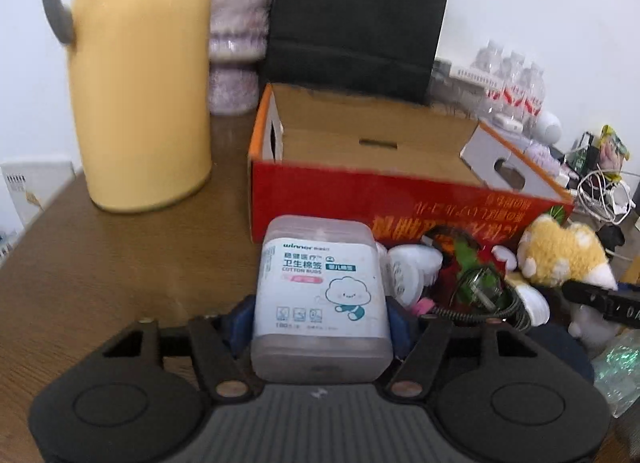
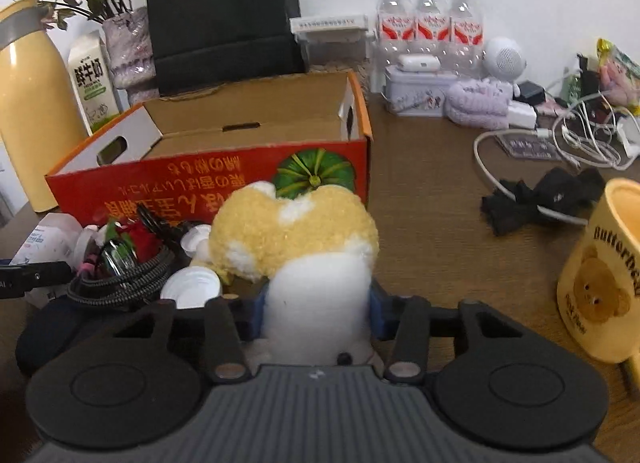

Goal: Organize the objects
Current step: 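Carry the container and plush toy into the box and open both grippers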

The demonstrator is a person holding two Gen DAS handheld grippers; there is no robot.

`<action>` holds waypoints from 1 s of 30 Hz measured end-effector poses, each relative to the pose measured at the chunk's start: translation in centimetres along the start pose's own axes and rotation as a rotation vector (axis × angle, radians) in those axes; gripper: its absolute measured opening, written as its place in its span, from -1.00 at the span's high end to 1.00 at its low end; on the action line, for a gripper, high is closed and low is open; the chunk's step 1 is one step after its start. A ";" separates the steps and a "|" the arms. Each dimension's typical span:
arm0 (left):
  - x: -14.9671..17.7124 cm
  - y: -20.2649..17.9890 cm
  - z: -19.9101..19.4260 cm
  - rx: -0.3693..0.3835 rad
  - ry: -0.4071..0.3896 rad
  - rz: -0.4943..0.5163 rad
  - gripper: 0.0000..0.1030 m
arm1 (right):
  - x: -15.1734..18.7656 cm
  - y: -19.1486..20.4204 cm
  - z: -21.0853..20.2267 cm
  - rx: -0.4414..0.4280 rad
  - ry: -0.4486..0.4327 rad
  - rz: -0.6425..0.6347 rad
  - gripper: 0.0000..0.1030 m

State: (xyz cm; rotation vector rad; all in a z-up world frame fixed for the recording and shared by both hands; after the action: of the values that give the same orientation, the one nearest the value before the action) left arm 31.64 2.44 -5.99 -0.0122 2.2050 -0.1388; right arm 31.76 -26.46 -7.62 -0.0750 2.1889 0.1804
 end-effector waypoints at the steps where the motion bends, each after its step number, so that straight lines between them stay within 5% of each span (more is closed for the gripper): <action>1: -0.3 -0.3 -1.0 -0.009 -0.031 0.021 -0.25 | -0.4 0.0 -0.4 -0.010 -0.026 0.001 0.11; 6: -1.0 -1.2 -7.6 0.013 -0.143 0.027 -0.25 | -2.5 0.9 -6.0 -0.011 -0.176 -0.034 0.11; 10: 2.3 -1.7 -12.2 0.072 -0.099 -0.048 -0.25 | -1.2 2.3 -12.2 -0.070 -0.235 -0.091 0.10; 15: 9.1 -3.5 -16.7 0.136 0.021 -0.064 -0.25 | 6.2 3.3 -17.0 -0.182 -0.107 -0.087 0.10; 19: 10.1 -4.0 -17.6 0.105 0.044 -0.051 -0.25 | 9.6 2.8 -18.1 -0.212 -0.008 -0.062 0.10; 25: 7.0 -4.3 -17.4 0.091 -0.031 -0.001 -0.25 | 8.3 2.4 -18.8 -0.197 -0.068 -0.061 0.09; 30: -3.0 -3.0 -12.5 0.171 -0.078 -0.025 -0.26 | 0.8 1.2 -16.7 -0.292 -0.110 -0.051 0.08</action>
State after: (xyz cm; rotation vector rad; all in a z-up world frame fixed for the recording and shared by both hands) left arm 23.28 0.80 4.06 0.0484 2.1087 -0.3348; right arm 17.74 -27.86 1.52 -0.2780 2.0354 0.4639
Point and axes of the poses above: each gripper's, at about its wrist camera, not at the fingertips, and z roughly the way its jaws point, y to its left, x to its underside, the point moved 2 cm from there along z, roughly the way its jaws point, and after that the axes turned 3 degrees about -y, right-handed, at the moved point
